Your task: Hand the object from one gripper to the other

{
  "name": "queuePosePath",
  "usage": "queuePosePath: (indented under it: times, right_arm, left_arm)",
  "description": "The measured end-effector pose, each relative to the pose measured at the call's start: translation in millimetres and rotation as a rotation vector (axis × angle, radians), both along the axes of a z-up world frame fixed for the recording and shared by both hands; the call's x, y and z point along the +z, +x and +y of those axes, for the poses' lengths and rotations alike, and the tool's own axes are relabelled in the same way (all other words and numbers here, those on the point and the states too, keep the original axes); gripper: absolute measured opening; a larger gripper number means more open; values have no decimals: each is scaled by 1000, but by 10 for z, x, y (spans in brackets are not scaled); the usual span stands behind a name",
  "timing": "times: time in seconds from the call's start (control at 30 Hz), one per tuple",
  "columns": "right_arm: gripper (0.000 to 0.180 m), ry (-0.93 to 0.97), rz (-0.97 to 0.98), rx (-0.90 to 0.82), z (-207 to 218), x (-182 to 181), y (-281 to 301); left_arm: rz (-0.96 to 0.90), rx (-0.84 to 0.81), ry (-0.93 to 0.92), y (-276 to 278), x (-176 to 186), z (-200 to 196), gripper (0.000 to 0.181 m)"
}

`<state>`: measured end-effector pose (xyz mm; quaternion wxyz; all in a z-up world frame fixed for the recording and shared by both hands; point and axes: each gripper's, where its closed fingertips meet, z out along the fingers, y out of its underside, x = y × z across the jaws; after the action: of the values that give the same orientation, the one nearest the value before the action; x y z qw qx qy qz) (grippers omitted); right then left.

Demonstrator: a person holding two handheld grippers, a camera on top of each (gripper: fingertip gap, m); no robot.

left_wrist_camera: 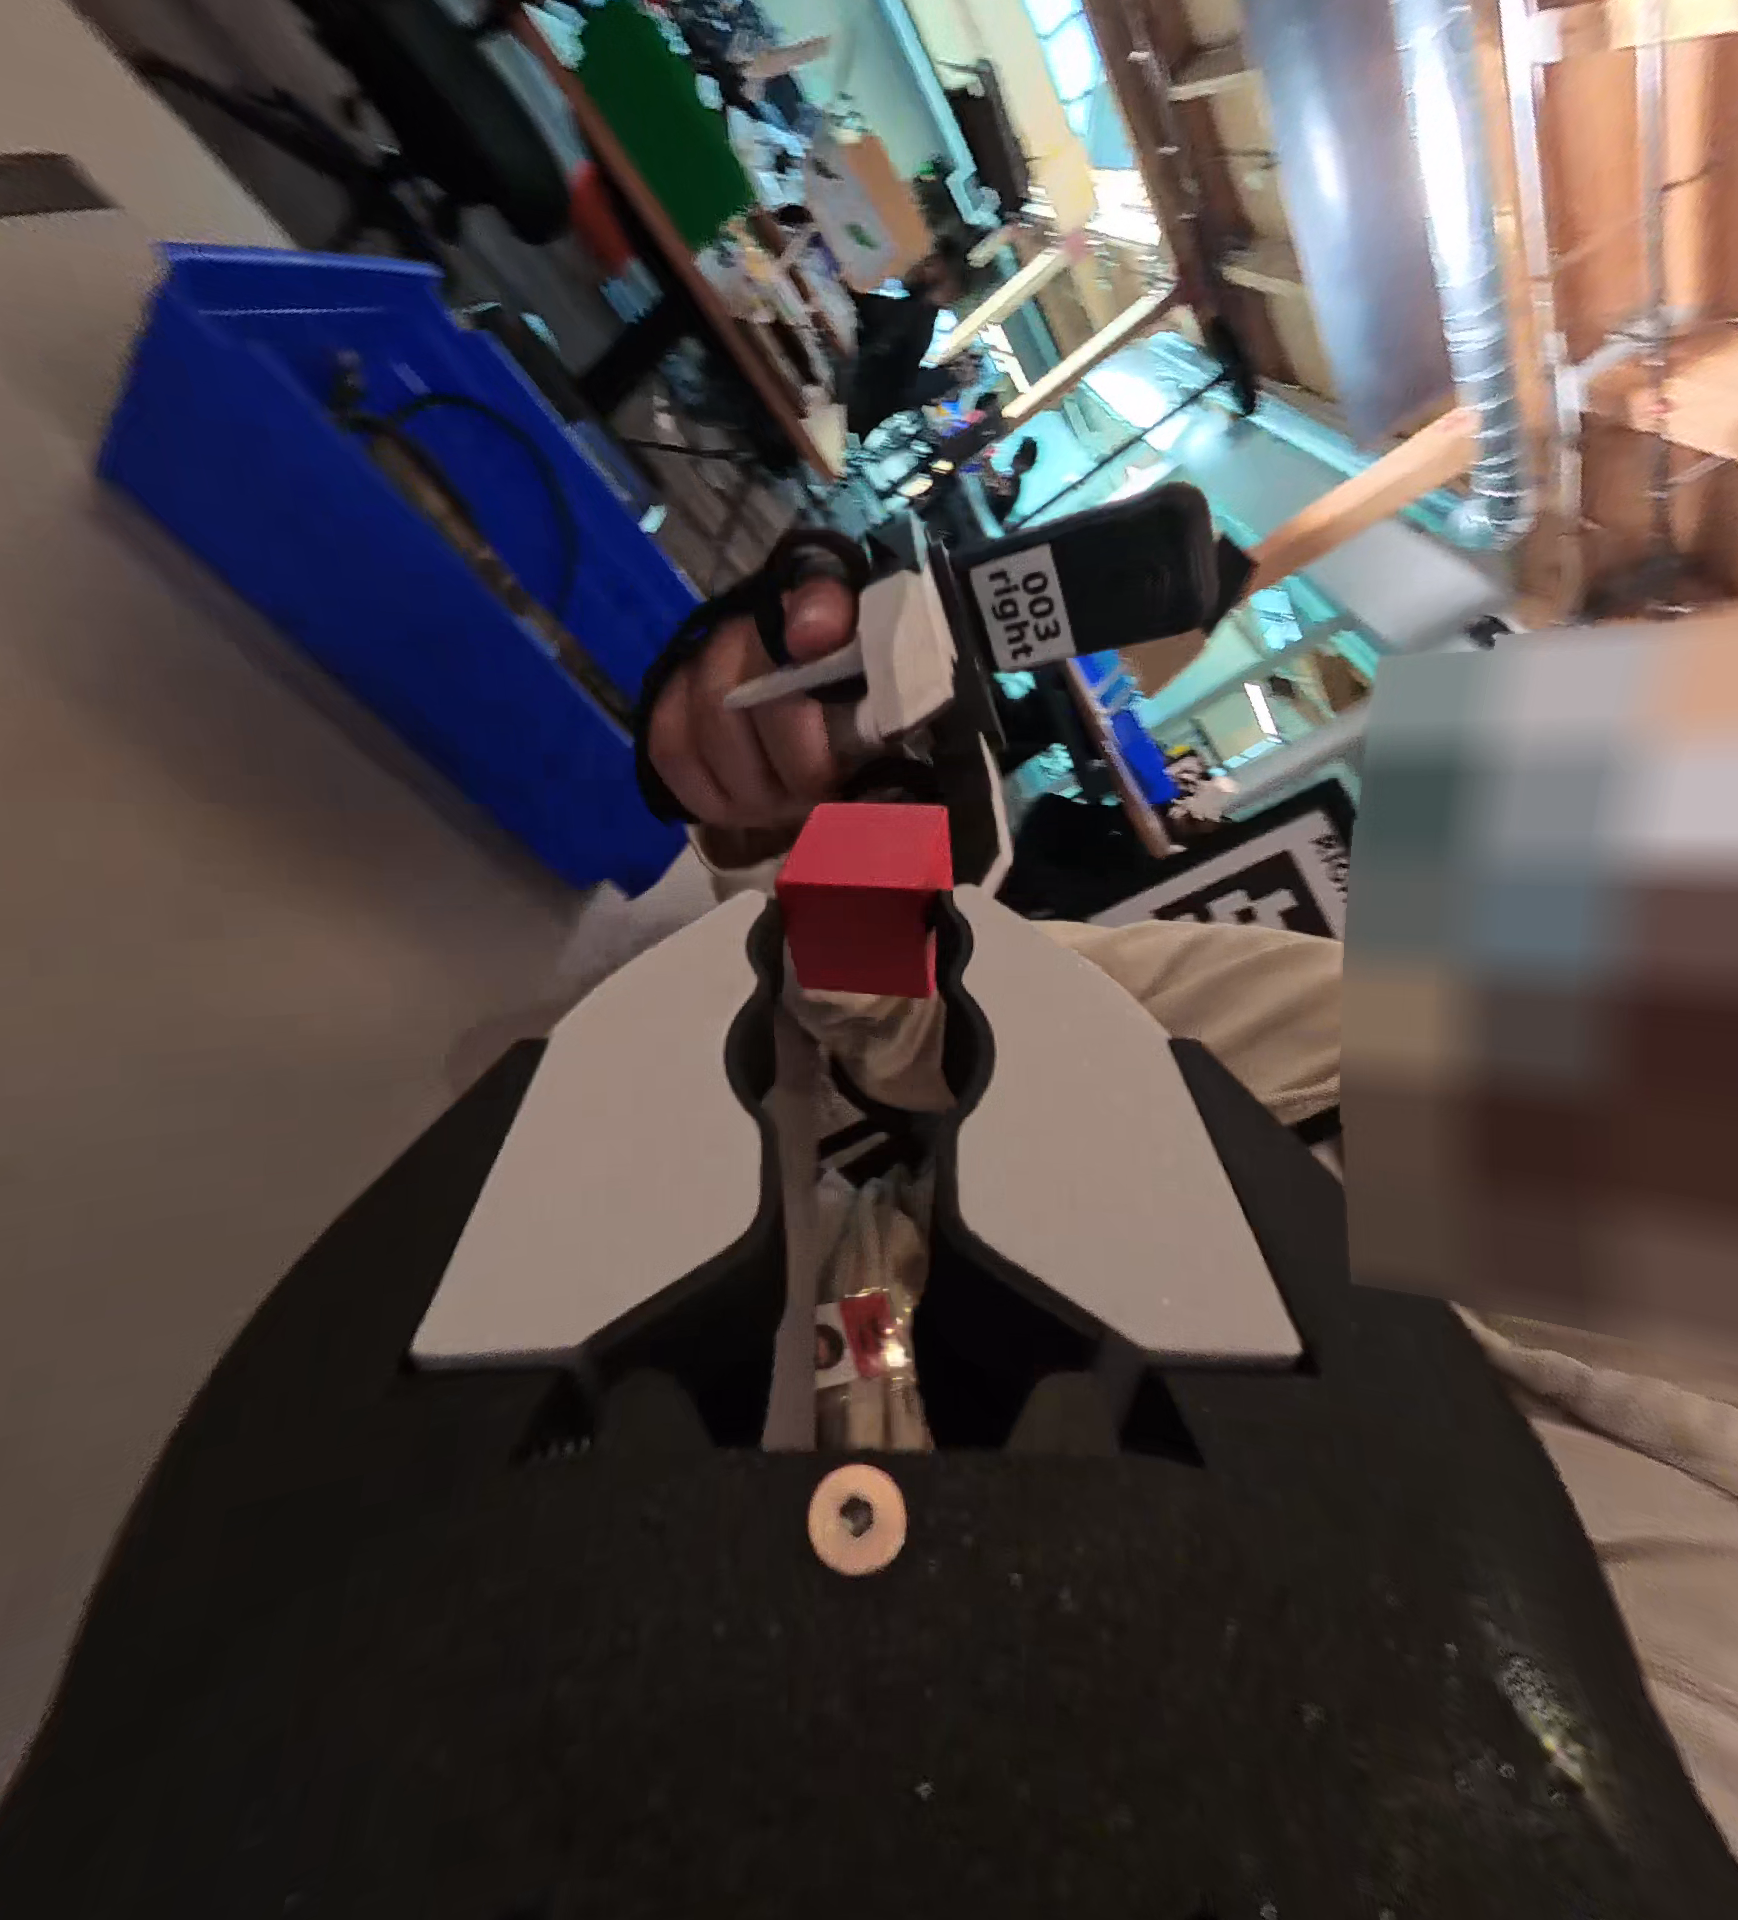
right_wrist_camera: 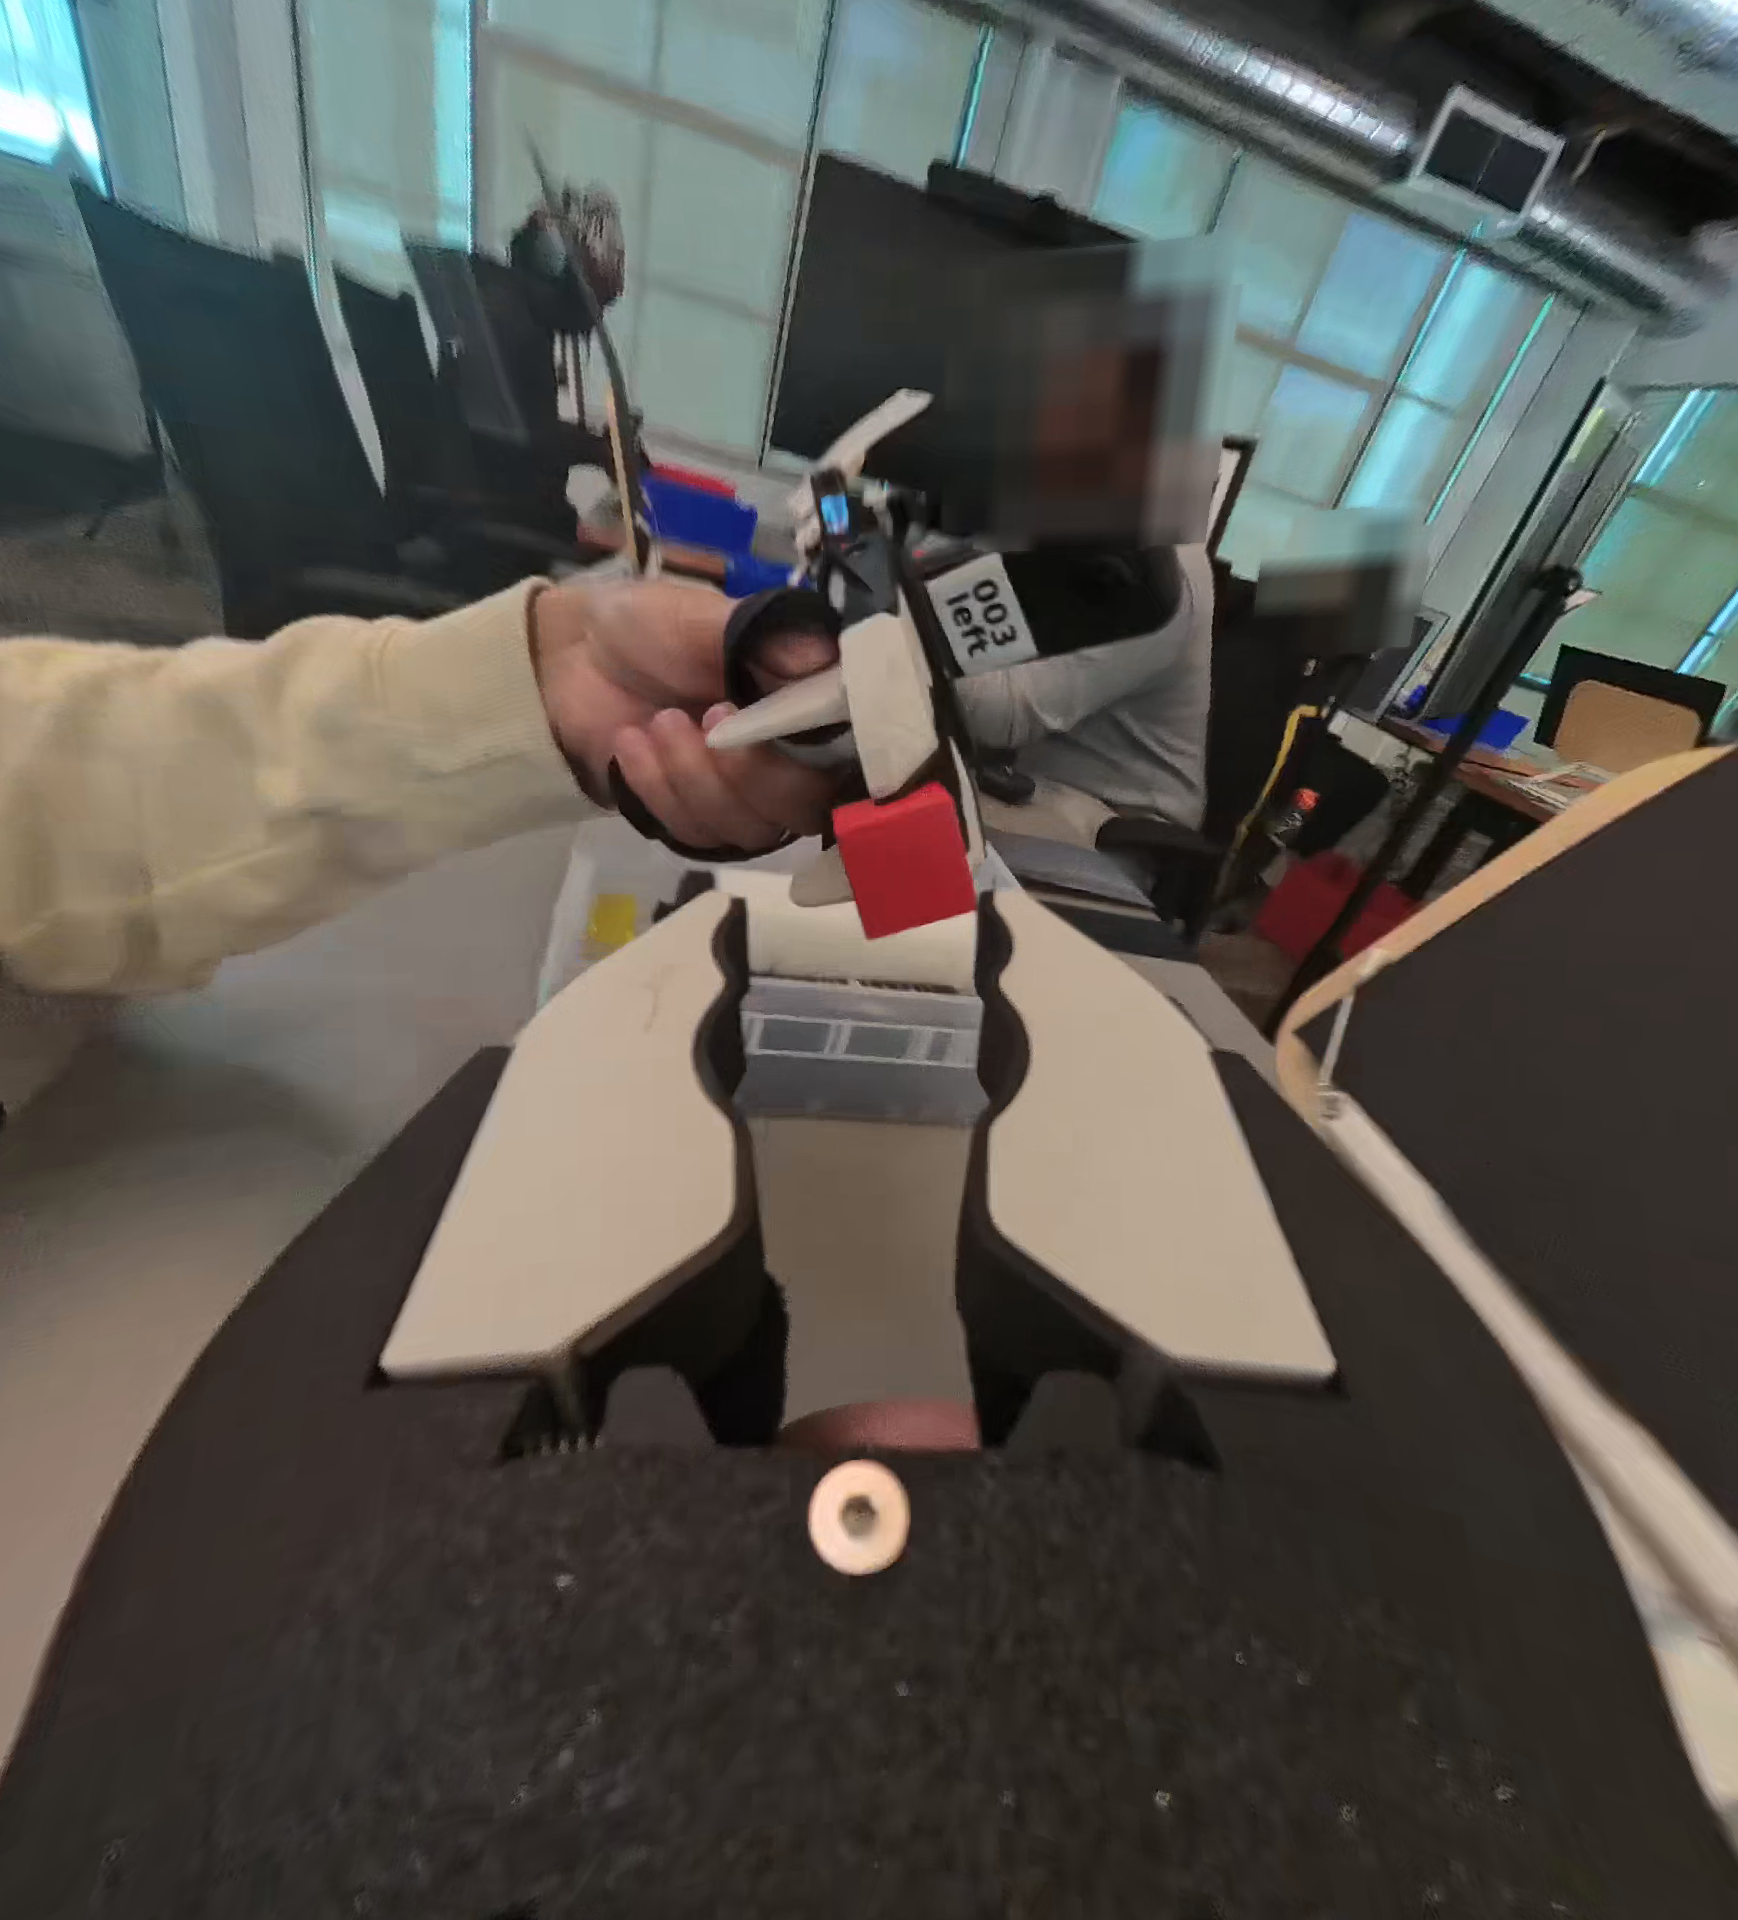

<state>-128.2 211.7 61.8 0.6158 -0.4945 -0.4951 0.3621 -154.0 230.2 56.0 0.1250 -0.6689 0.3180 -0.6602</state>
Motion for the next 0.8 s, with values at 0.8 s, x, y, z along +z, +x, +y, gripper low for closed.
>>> queuePosePath:
  times: [0.8]
  right_arm:
    - [29, 614, -858, -792, 1110, 442, 342]
  left_arm:
    - [201, 474, 721, 296, 619, 891, 49]
